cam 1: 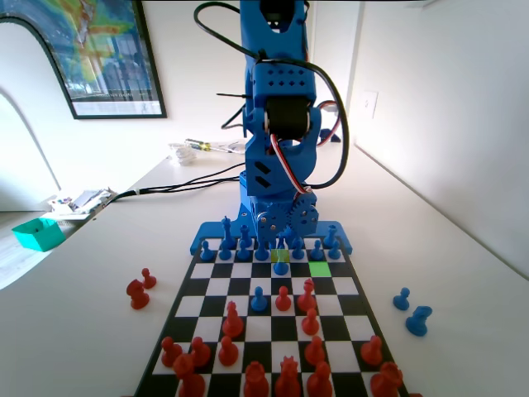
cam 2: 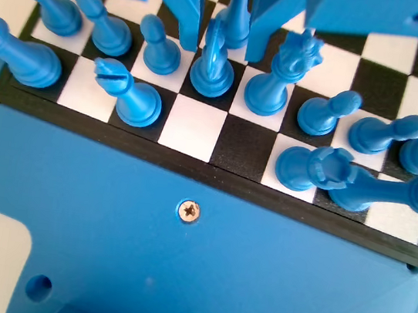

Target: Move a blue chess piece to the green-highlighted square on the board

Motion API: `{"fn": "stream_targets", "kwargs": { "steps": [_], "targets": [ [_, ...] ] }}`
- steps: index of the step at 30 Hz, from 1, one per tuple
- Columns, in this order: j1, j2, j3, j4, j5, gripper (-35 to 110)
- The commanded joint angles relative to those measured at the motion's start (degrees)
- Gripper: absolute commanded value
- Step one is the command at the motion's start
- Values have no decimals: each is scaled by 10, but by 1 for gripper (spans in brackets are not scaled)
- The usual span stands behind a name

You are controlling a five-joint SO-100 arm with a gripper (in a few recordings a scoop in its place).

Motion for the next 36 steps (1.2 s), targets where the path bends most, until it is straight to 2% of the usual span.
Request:
{"fn": "stream_targets", "kwargs": {
  "steps": [1, 7, 19, 36],
  "targets": [
    [-11, 16, 4, 4, -13, 8],
    [-11, 17, 11, 1, -19, 1],
    [-11, 19, 7, 6, -31, 1],
    [-3, 51, -179, 285, -77, 1]
  ]
}}
